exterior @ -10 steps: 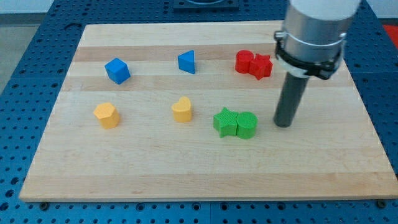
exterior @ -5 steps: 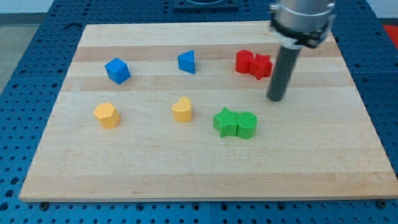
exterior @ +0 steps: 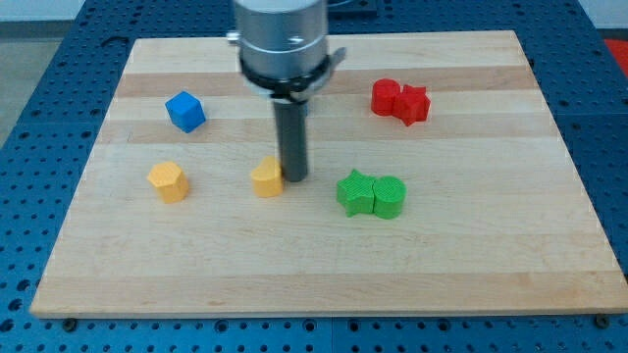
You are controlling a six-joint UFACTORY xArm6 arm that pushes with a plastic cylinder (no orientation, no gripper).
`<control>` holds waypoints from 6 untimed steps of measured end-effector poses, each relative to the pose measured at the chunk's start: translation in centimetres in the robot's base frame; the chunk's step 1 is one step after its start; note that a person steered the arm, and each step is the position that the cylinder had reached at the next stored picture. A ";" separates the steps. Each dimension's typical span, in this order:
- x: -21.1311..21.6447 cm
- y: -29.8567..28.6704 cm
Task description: Move the yellow heart along with the yellow hexagon left a bit
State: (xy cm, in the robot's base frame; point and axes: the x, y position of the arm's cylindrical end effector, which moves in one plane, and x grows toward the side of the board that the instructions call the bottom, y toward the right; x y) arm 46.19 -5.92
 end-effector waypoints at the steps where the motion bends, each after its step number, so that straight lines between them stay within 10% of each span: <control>1: 0.8 -6.0; 6: 4.8 -8.2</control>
